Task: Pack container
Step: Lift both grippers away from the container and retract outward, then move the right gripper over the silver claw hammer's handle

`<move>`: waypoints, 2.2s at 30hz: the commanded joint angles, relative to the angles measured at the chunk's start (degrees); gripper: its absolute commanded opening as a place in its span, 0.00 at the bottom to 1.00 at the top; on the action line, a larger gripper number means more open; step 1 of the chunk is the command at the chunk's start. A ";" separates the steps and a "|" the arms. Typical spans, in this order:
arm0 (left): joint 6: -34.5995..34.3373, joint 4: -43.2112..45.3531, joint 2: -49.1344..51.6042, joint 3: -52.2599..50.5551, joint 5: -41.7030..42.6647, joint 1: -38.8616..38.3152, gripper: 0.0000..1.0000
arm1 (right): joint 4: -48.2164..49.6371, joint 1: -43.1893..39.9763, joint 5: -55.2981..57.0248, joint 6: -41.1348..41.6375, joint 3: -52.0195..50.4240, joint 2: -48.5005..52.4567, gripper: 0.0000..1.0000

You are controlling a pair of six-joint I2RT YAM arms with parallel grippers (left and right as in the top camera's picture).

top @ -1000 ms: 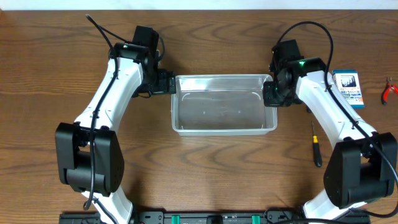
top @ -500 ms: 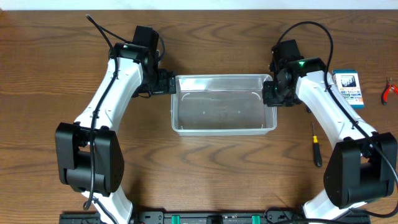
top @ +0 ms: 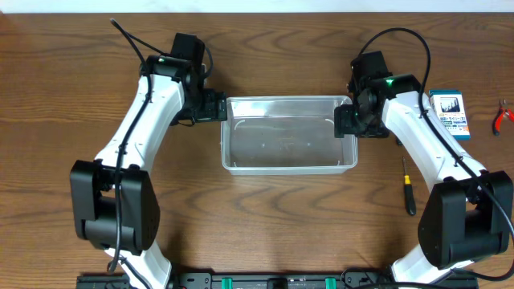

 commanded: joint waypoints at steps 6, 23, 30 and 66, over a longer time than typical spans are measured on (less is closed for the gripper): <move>1.27 1.33 -12.09 1.16 -0.52 0.35 0.98 | -6.16 0.52 1.05 -0.13 9.38 -0.61 0.99; 1.66 -8.26 -22.03 1.16 -8.48 13.35 0.98 | -36.72 -10.32 10.43 -11.08 32.63 -4.20 0.99; 1.66 -9.46 -22.05 1.16 -9.53 22.18 0.98 | -34.18 -23.45 8.50 -11.21 32.63 -10.34 0.99; 1.64 -8.15 -22.03 1.16 -9.51 30.77 0.98 | -17.79 -22.64 1.53 -26.01 31.23 17.79 0.99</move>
